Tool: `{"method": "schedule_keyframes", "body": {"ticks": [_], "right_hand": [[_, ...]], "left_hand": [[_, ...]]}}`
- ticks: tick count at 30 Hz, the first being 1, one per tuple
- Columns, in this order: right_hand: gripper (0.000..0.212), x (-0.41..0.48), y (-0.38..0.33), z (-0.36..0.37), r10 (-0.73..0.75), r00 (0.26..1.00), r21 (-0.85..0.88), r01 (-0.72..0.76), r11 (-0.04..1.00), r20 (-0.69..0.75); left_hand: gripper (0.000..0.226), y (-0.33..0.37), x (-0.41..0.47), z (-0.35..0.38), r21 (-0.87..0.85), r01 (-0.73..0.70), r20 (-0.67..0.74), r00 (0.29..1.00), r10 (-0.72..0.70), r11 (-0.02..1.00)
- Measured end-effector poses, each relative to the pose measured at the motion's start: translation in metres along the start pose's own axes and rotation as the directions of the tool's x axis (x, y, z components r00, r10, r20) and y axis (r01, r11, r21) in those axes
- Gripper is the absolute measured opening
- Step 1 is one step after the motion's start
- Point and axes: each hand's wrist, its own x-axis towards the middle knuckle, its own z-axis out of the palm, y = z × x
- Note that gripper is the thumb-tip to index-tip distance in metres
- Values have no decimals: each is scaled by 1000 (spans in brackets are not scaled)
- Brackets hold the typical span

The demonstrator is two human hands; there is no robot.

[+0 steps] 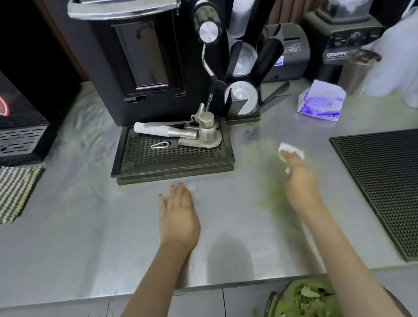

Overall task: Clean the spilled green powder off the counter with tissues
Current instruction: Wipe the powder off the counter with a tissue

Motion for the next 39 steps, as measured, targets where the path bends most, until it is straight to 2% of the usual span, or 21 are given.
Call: {"method": "schedule_keyframes", "body": {"ticks": [1,3,5,7,10,13,15,18,23,24,25,26,27,28,30,32,33,36,39], "right_hand": [[33,14,8,-9,21,998,-45,-23,999,-54],[35,46,25,-20,109,993,-72,-112,991,-38],[39,76,44,-19,284,949,-108,-271,956,135],[41,96,57,-4,350,916,-304,-282,910,196],[46,117,56,22,188,954,-361,-96,928,232],[44,130,44,44,124,927,-344,6,939,355],[45,126,32,55,51,886,-269,84,960,460],[51,87,18,62,-185,789,-65,273,960,586],[54,12,23,13,-317,616,108,351,930,721],[55,10,21,1,-328,615,163,309,937,717],[57,16,16,-9,-322,660,216,240,946,679],[60,29,15,-14,-289,746,247,170,954,600],[62,47,17,-16,-225,843,222,129,967,488],[62,68,22,-15,-155,911,157,101,982,383],[55,107,37,-3,16,954,-21,-10,1000,300],[45,127,51,19,167,932,-228,-95,969,322],[44,130,52,29,160,927,-275,-65,959,340],[49,109,34,48,-31,874,-217,154,964,485],[55,54,22,40,-226,727,-53,340,939,648]], "left_hand": [[49,12,3,3,-11,-43,15,999,43,999],[52,30,9,10,-10,-44,61,997,44,999],[54,34,13,16,23,-8,93,996,6,1000],[54,32,13,19,30,6,97,995,-9,1000],[53,33,12,17,36,0,85,996,-3,999],[58,34,12,17,41,0,81,997,-3,999],[64,34,12,17,45,3,80,997,-7,999],[66,33,12,18,59,4,83,997,-9,998],[73,32,12,20,58,4,76,997,-8,998],[72,32,12,20,58,6,73,997,-11,998],[70,33,13,20,57,7,70,997,-11,998],[69,33,13,20,59,7,71,997,-11,998],[69,33,13,19,63,7,72,997,-12,998],[72,33,13,19,66,8,69,998,-12,998],[79,33,12,19,66,6,70,998,-11,998],[80,33,12,19,59,5,71,997,-9,998],[80,34,12,19,55,4,71,997,-8,998],[76,33,12,19,53,2,66,998,-6,999],[70,33,12,20,59,6,62,998,-10,998]]}}
